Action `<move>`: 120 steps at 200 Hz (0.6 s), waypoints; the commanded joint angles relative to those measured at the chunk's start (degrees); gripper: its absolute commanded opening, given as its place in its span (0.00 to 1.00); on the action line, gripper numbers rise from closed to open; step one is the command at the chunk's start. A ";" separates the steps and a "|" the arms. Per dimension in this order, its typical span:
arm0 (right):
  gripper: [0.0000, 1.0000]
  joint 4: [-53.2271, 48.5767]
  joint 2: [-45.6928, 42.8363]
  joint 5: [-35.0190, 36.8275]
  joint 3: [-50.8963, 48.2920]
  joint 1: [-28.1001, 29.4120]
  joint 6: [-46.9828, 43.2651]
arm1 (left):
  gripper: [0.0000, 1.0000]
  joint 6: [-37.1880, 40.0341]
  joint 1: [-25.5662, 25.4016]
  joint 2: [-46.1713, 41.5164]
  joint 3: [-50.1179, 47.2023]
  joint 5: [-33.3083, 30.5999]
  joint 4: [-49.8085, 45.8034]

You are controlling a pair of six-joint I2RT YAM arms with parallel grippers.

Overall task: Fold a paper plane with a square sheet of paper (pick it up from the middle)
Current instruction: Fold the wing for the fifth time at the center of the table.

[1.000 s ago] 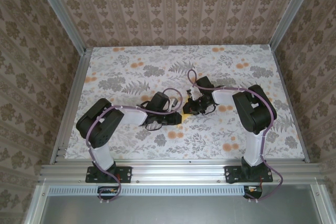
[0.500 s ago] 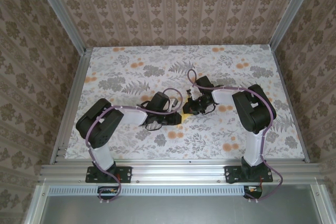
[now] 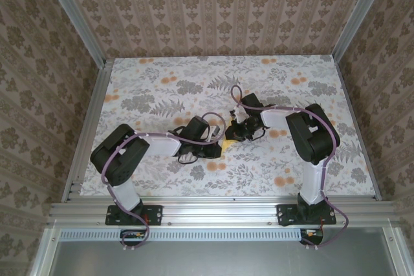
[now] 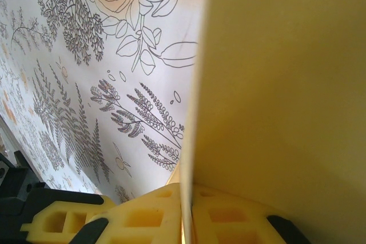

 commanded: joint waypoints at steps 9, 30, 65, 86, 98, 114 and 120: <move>0.13 -2.53 4.76 8.67 -0.93 -0.04 0.61 | 0.07 2.28 -0.90 -0.62 -0.26 -1.51 -7.20; 0.13 -2.67 4.83 8.84 -0.85 -0.02 0.64 | 0.06 2.91 -1.23 -0.82 -0.47 -1.55 -8.58; 0.13 -2.89 4.81 9.02 -0.80 0.00 0.50 | 0.04 3.77 -2.13 -1.34 -1.54 -0.86 -10.66; 0.13 -3.03 5.06 9.20 -0.87 -0.04 0.51 | 0.03 4.31 -2.49 -1.69 -2.33 -0.66 -11.81; 0.13 -2.93 5.10 9.13 -0.85 0.00 0.57 | 0.03 4.56 -2.45 -2.06 -2.71 -0.81 -12.42; 0.13 -2.93 5.09 9.20 -0.71 -0.05 0.59 | 0.03 4.97 -2.45 -2.70 -2.98 -1.19 -13.43; 0.13 -2.89 5.16 9.18 -0.67 -0.03 0.63 | 0.03 5.11 -2.48 -3.05 -3.11 -1.34 -13.72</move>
